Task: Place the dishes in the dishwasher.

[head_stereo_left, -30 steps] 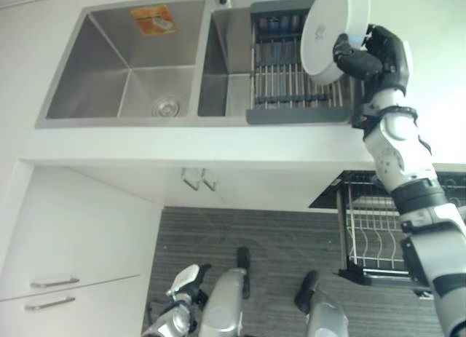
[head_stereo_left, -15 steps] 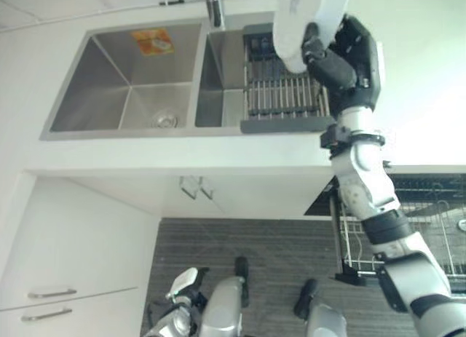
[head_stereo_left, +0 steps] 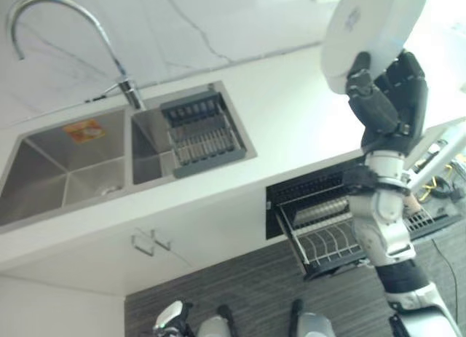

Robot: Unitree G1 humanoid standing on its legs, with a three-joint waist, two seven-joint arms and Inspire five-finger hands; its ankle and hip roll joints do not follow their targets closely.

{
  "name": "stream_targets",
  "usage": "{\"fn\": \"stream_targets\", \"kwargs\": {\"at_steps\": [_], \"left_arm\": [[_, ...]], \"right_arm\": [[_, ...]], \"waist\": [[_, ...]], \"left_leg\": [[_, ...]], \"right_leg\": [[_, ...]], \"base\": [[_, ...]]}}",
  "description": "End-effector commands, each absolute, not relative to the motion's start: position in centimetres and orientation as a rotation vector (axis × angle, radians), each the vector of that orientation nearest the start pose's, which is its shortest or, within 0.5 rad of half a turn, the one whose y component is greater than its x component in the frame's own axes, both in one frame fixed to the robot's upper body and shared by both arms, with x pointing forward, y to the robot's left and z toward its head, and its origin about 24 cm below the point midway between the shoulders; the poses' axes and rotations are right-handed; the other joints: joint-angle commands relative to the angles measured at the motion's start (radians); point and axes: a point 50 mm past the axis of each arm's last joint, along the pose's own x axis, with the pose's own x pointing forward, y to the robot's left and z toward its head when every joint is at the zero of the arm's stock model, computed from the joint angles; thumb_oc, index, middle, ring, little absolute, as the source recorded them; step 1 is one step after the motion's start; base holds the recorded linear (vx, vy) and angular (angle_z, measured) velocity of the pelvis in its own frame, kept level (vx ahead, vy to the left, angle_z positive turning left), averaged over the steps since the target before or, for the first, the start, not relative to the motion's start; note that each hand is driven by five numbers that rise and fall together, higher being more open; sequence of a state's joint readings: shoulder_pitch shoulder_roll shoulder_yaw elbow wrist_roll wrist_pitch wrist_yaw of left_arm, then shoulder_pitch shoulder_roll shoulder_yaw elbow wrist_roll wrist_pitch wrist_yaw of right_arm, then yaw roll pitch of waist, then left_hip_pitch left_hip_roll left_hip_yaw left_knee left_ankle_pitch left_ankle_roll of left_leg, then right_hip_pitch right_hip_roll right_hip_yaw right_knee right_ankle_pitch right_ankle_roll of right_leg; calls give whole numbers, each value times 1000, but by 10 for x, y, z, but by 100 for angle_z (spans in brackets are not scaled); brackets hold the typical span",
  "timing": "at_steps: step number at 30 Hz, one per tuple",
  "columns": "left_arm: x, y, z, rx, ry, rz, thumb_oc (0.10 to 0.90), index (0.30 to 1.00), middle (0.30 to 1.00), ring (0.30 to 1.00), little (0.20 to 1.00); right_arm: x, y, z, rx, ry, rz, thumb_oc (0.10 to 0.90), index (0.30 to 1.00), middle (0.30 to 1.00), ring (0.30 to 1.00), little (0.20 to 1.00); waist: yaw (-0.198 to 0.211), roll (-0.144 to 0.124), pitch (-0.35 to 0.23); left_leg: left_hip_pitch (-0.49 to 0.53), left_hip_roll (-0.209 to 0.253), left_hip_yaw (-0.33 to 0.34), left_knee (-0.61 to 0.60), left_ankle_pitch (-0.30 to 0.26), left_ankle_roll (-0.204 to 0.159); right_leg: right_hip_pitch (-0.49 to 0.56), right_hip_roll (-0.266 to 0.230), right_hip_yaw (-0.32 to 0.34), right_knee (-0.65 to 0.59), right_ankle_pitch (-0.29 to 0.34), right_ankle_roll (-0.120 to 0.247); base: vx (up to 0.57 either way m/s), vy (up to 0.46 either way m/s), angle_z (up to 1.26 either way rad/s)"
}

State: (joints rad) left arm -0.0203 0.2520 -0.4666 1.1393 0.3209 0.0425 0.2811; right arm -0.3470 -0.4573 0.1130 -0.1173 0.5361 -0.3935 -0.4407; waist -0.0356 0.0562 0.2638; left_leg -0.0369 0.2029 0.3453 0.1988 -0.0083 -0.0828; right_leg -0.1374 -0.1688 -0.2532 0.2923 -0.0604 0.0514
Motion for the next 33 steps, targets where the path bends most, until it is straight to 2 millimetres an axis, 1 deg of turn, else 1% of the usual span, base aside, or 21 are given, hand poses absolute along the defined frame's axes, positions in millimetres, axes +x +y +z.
{"fn": "stream_targets", "kwargs": {"at_steps": [1, 3, 4, 7, 11, 14, 17, 20, 24, 25, 27, 28, 31, 32, 33], "left_arm": [[133, 208, -150, 916, 967, -180, 800, 900, 900, 900, 900], [131, 211, -150, 915, 979, -154, 800, 900, 900, 900, 900], [130, 216, -150, 918, 990, -130, 800, 900, 900, 900, 900], [128, 223, -148, 947, 988, -93, 800, 900, 900, 900, 900], [133, 241, -142, 945, 983, 4, 800, 900, 900, 900, 900], [139, 253, -136, 908, 979, 70, 800, 900, 900, 900, 900], [141, 258, -133, 830, 971, 145, 800, 900, 900, 900, 900], [147, 257, -129, 757, 901, 215, 800, 900, 900, 900, 900], [162, 256, -120, 708, 793, 263, 800, 900, 900, 900, 900], [169, 255, -115, 673, 753, 278, 800, 900, 900, 900, 900], [175, 251, -111, 549, 735, 310, 800, 900, 900, 900, 900], [175, 249, -112, 512, 736, 312, 800, 900, 900, 900, 900], [174, 242, -113, 474, 733, 294, 800, 900, 900, 900, 900], [172, 235, -116, 444, 747, 271, 800, 900, 900, 900, 900], [170, 232, -117, 432, 758, 260, 800, 900, 900, 900, 900]], "right_arm": [[253, -197, 264, 321, -1125, -56, 400, 300, 300, 300, 300], [250, -206, 257, 307, -1106, -71, 400, 300, 300, 300, 300], [247, -214, 249, 301, -1081, -82, 400, 300, 300, 300, 300], [244, -226, 237, 300, -1037, -89, 400, 300, 300, 300, 300], [241, -238, 220, 289, -964, -75, 400, 300, 300, 300, 300], [239, -242, 208, 286, -900, -51, 400, 300, 300, 300, 300], [237, -239, 198, 271, -844, -29, 400, 300, 300, 300, 300], [239, -237, 179, 301, -750, -13, 400, 300, 300, 300, 300], [235, -237, 164, 306, -702, -12, 400, 300, 300, 300, 300], [233, -238, 158, 304, -679, -13, 400, 300, 300, 300, 300], [231, -240, 150, 317, -641, -20, 400, 300, 300, 300, 300], [231, -240, 147, 323, -629, -24, 400, 300, 300, 300, 300], [230, -239, 138, 330, -600, -35, 400, 300, 300, 300, 300], [230, -236, 130, 341, -561, -40, 400, 300, 300, 300, 300], [230, -235, 126, 349, -542, -43, 400, 300, 300, 300, 300]], "waist": [[25, -38, -18], [13, -41, -20], [0, -44, -22], [-14, -46, -27], [-39, -42, -33], [-53, -37, -37], [-63, -33, -38], [-75, -31, -40], [-84, -33, -39], [-86, -34, -37], [-85, -36, -32], [-83, -36, -31], [-78, -39, -26], [-77, -42, -23], [-76, -43, -21]], "left_leg": [[2, -19, -40, 101, -157, -4], [5, -12, -28, 101, -157, -6], [9, -6, -16, 101, -157, -8], [16, 1, -1, 101, -158, -10], [24, 4, 15, 101, -159, -10], [24, 4, 21, 101, -159, -9], [24, 2, 24, 101, -160, -7], [26, 1, 28, 101, -161, -4], [23, 0, 31, 101, -161, -1], [20, -2, 29, 101, -162, 1], [16, -7, 23, 101, -164, 4], [14, -8, 20, 101, -164, 5], [10, -10, 14, 101, -165, 7], [7, -12, 11, 101, -166, 8], [6, -13, 10, 101, -166, 9]], "right_leg": [[74, -35, -34, 8, -117, 64], [71, -35, -32, 8, -117, 65], [69, -36, -29, 8, -115, 67], [67, -38, -26, 8, -114, 70], [61, -40, -13, 8, -112, 73], [57, -40, -6, 8, -112, 75], [53, -40, -2, 8, -113, 76], [53, -40, 1, 8, -115, 75], [50, -39, 5, 8, -114, 77], [48, -38, 6, 8, -113, 78], [44, -36, 8, 8, -112, 78], [43, -35, 8, 8, -112, 78], [43, -34, 6, 8, -112, 78], [41, -31, 7, 8, -113, 78], [41, -30, 7, 8, -113, 77]], "base": [[-35, -78, -38], [-20, -58, -40], [-10, -41, -35], [15, -22, -20], [28, 8, -22], [17, 9, -8], [13, 17, -3], [31, 35, -2], [0, 0, 0], [0, 0, 0], [0, 0, 0], [0, 0, 0], [0, 0, 0], [0, 0, 0], [0, 0, 0]]}}
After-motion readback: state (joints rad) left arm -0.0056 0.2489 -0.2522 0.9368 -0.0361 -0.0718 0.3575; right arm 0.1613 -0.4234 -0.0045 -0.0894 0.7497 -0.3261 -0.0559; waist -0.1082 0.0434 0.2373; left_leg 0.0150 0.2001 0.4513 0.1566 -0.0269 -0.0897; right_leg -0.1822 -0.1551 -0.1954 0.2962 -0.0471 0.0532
